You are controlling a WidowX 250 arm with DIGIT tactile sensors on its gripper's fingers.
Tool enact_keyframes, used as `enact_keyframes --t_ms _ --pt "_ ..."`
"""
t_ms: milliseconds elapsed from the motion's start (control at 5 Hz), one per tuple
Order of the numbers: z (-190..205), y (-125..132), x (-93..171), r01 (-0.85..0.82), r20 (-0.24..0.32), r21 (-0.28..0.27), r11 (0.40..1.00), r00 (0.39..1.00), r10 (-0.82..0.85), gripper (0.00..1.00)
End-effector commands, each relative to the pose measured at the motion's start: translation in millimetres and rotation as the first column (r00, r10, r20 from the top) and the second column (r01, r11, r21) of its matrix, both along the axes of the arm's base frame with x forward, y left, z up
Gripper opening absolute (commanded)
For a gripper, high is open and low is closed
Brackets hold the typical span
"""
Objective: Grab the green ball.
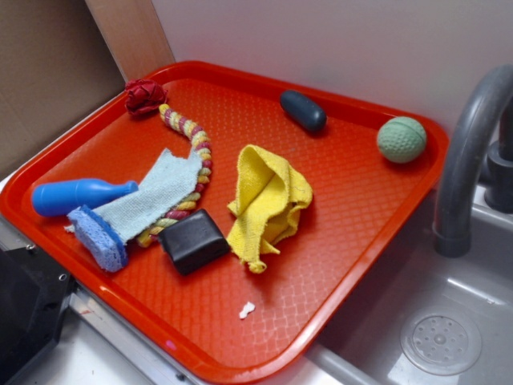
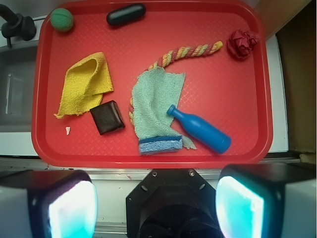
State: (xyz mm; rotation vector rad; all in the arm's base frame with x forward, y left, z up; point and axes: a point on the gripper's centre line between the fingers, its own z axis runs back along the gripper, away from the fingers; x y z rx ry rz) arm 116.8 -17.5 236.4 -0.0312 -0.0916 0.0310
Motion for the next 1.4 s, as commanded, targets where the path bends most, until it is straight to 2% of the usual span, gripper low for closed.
enact_keyframes --t_ms 0,200,400,600,800,1000,1200 --pt "0 0 0 0.0 0.0 0.0 1.0 1.0 0.0 1.0" --pt "-18 -47 50 0.13 0.163 0.064 0.989 0.977 -0.139 1.0" --pt "-21 -103 95 0.235 0.264 0.06 0.97 0.933 -0.243 1.0" --pt "-43 -152 138 0.344 0.309 0.049 0.938 0.888 -0.342 1.0" --pt "-72 -178 183 0.421 0.337 0.06 0.905 0.845 -0.415 1.0" --pt "-108 -196 211 0.488 0.302 0.066 0.871 0.822 -0.483 1.0" --pt "-138 -199 223 0.509 0.269 0.081 0.857 0.816 -0.511 1.0"
